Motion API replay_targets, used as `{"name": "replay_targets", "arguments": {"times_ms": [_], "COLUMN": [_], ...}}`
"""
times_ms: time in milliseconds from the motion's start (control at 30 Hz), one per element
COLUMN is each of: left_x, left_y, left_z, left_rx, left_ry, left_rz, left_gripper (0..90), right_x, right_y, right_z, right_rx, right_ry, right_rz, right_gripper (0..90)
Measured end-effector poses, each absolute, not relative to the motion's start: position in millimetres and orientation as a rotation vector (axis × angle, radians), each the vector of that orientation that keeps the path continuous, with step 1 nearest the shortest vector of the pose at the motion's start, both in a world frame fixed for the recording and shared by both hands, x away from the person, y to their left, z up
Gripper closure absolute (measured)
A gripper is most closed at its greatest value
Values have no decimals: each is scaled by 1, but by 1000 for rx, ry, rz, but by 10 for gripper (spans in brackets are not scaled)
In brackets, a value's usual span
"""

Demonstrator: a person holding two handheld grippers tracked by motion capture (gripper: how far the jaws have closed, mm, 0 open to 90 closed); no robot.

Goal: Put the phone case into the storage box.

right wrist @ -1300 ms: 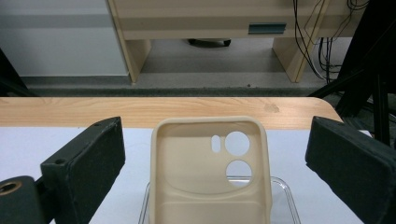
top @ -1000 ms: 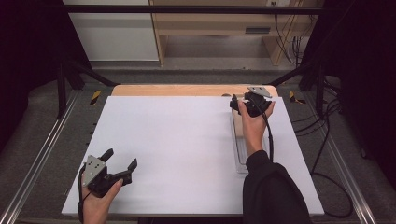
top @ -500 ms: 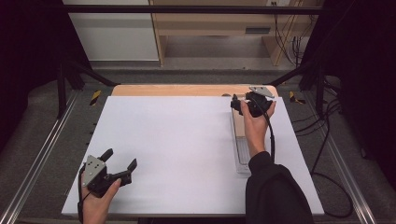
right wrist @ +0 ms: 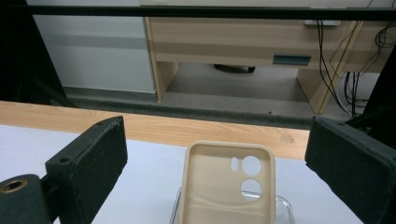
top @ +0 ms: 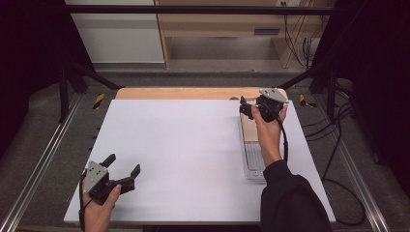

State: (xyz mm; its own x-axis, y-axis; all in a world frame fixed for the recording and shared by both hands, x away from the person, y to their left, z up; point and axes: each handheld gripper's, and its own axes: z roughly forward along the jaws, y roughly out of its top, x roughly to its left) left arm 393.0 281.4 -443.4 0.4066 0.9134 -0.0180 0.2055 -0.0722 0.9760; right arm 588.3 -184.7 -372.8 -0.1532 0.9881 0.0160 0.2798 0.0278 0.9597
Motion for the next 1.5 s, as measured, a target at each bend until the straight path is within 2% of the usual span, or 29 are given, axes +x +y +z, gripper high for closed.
{"name": "replay_targets", "arguments": {"times_ms": [633, 1133, 1500], "left_x": [389, 376, 376], "left_y": [287, 296, 300], "left_z": [-445, -446, -448], "left_rx": [1558, 1524, 1505], "left_ry": [992, 913, 917], "left_rz": [783, 791, 760], "left_gripper": [42, 35, 35], "right_x": [554, 532, 514], "right_y": [-196, -215, -227], "right_z": [-348, -342, -340], "right_rx": [1281, 1224, 1168], "right_ry": [1522, 1518, 1529], "right_rz": [1254, 1304, 1331], "right_gripper": [54, 48, 45]}}
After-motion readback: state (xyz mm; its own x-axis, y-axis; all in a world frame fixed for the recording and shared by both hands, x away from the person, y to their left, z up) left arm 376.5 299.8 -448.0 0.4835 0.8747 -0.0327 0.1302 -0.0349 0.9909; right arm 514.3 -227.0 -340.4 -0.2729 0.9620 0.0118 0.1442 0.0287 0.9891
